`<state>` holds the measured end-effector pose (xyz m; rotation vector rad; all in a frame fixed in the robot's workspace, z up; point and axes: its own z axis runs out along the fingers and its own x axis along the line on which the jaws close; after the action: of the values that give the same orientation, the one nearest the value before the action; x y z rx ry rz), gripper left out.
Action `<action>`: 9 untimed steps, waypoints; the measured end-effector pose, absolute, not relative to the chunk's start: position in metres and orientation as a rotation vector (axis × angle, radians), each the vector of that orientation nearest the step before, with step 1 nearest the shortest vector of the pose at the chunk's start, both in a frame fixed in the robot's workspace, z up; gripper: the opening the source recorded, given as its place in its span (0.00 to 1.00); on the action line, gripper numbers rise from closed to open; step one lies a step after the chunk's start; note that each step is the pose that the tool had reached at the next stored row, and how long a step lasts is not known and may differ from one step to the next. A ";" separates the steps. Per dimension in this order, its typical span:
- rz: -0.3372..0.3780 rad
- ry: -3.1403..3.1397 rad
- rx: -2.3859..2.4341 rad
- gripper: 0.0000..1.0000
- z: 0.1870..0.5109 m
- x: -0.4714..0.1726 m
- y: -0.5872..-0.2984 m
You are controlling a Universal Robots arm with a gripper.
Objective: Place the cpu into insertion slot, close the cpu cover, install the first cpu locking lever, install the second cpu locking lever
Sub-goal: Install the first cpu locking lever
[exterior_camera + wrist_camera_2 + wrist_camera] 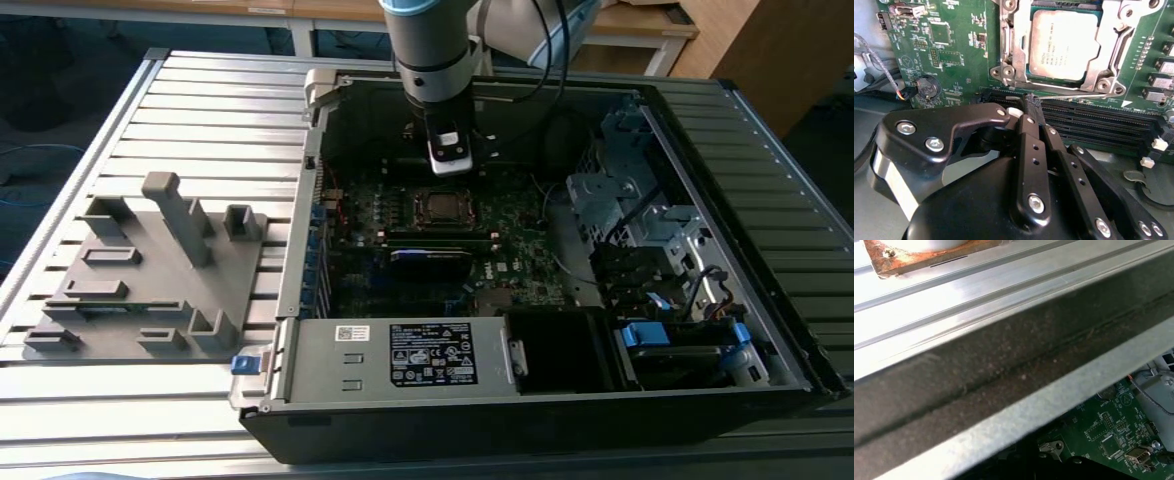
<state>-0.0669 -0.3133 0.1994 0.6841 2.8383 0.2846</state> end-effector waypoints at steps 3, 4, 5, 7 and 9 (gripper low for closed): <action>0.285 2.838 0.684 0.11 0.199 -0.067 -0.313; 0.285 2.838 0.684 0.11 0.199 -0.067 -0.313; 0.285 2.838 0.684 0.11 0.199 -0.068 -0.313; 0.285 2.838 0.684 0.11 0.199 -0.069 -0.313; 0.285 2.838 0.684 0.11 0.199 -0.069 -0.313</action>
<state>-0.0691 -0.3127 0.1993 0.6841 2.8379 0.2846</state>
